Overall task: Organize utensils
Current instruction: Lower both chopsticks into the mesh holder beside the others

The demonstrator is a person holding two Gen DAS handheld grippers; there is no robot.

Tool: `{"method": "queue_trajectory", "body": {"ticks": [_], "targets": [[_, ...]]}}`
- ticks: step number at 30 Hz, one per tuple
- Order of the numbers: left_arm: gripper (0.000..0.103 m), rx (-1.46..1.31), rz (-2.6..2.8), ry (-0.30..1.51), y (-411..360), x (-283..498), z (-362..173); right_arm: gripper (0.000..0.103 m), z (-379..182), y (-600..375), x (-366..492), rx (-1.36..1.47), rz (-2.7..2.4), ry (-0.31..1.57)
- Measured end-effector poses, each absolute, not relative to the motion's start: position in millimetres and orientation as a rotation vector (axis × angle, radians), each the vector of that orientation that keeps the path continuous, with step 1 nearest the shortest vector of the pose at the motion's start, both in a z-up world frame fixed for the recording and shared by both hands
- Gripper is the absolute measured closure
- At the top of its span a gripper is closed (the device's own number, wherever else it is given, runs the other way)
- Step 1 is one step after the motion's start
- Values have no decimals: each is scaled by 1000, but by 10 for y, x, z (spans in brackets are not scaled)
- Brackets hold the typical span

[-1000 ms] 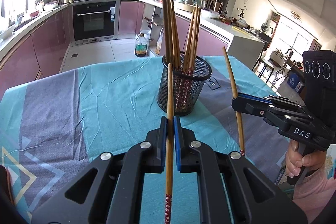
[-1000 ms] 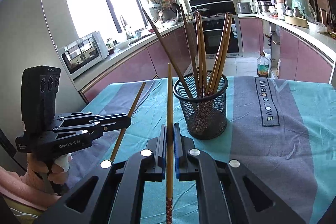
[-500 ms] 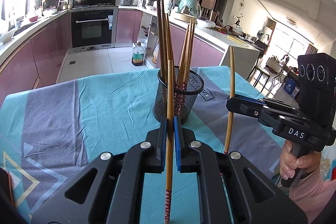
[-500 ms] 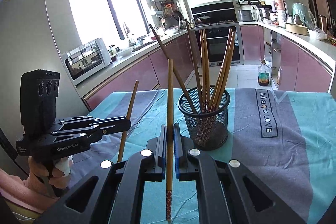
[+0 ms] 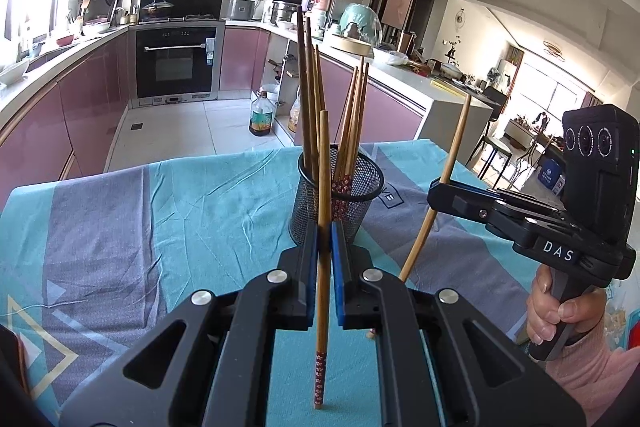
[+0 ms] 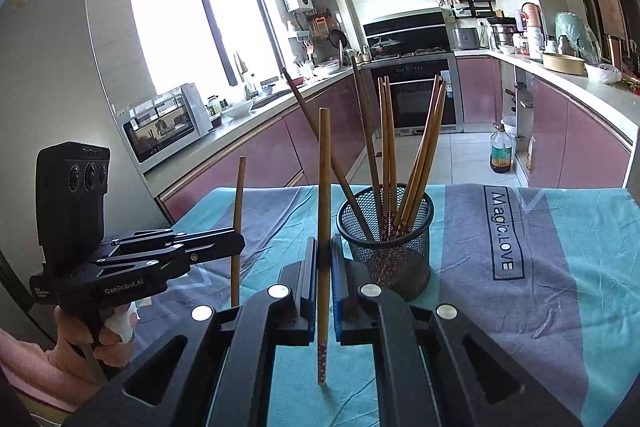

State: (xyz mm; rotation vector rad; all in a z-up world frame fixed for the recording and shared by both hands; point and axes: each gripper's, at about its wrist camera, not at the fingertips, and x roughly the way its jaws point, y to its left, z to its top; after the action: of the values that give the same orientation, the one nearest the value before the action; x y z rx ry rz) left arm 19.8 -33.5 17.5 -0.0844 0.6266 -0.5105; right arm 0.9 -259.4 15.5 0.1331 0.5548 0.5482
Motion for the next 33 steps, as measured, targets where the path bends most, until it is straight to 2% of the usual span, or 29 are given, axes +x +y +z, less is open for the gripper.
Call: {"method": "queue_trajectory", "body": {"ticks": [16,33], "targets": [[96,-97,-523,581,-338,242,344,98,299,-2704,75,145,531,513],[96,-114,-544,471,-311,297,826,98,625,-2796,162,137,528,425]]}}
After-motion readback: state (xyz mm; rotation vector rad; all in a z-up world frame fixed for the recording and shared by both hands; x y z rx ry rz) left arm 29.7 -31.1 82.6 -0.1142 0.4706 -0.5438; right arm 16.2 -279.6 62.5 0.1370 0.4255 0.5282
